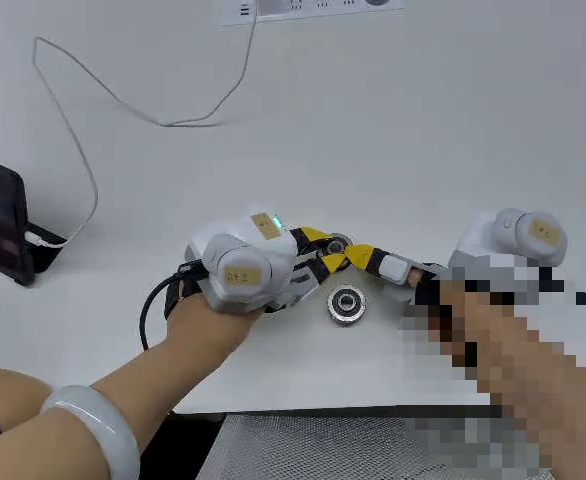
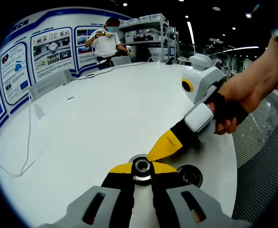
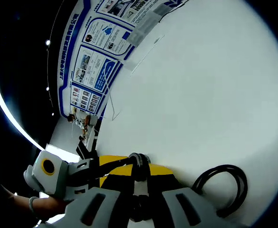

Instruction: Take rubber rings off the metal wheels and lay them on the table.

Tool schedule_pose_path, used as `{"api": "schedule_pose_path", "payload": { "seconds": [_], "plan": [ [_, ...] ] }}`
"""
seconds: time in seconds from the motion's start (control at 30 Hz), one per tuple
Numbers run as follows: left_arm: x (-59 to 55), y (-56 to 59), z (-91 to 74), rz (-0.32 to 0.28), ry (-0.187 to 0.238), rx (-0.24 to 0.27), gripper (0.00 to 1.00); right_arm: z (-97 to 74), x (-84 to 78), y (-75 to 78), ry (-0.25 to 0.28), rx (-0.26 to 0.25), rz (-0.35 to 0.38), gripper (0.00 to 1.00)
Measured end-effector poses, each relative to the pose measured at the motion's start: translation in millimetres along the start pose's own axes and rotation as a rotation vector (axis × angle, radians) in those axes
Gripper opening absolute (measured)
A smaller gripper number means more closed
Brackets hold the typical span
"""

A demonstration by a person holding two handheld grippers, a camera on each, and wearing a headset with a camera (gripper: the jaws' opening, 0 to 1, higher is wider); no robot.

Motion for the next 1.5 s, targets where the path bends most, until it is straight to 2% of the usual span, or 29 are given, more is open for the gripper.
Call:
{"api": "schedule_pose_path", "payload": {
  "seconds": [0.33, 0.47, 0.63, 0.8, 0.9, 1.03, 1.27, 1.5],
  "plan": [
    [0.2, 0.4, 0.1, 0.000, 0.000, 0.000, 0.13, -3.4, 0.0, -2.4, 0.014, -0.010, -0.036, 0.12],
    [-0.2, 0.3, 0.1, 0.000, 0.001, -0.001, 0.13, -1.6, -0.6, -2.6, 0.008, 0.005, -0.016, 0.17],
    [0.0, 0.5, 0.0, -0.002, 0.001, -0.002, 0.13, -0.3, -0.7, -3.6, -0.001, 0.015, 0.020, 0.16],
    [0.4, 0.9, -0.1, -0.004, 0.002, -0.002, 0.13, -1.3, -0.8, -4.1, -0.007, 0.019, 0.009, 0.16],
    [-0.1, 0.2, 0.0, -0.006, 0.001, -0.001, 0.13, 0.5, -0.7, -3.1, 0.011, 0.009, 0.010, 0.16],
    [0.0, 0.1, -0.3, -0.007, 0.003, -0.001, 0.13, -2.5, -1.0, -6.8, -0.009, 0.026, 0.018, 0.16],
    [0.2, -0.2, -0.2, -0.006, 0.001, -0.004, 0.13, -3.4, -5.0, -8.5, -0.010, 0.028, 0.005, 0.16],
    [0.0, 1.0, -0.5, -0.004, 0.001, -0.005, 0.13, -7.5, 0.8, -8.5, -0.004, 0.028, 0.011, 0.16]
  ]
}}
Point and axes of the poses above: the centre of the closed fingertips' face, and the gripper's own axes: z roughly forward along the fingers, y roughly to its right, x roughly out of its top, the point moved 3 cm from there along -z, roughly backward along the fingers, and after that the axes turned 12 degrees about -x, right-handed, at the moved point
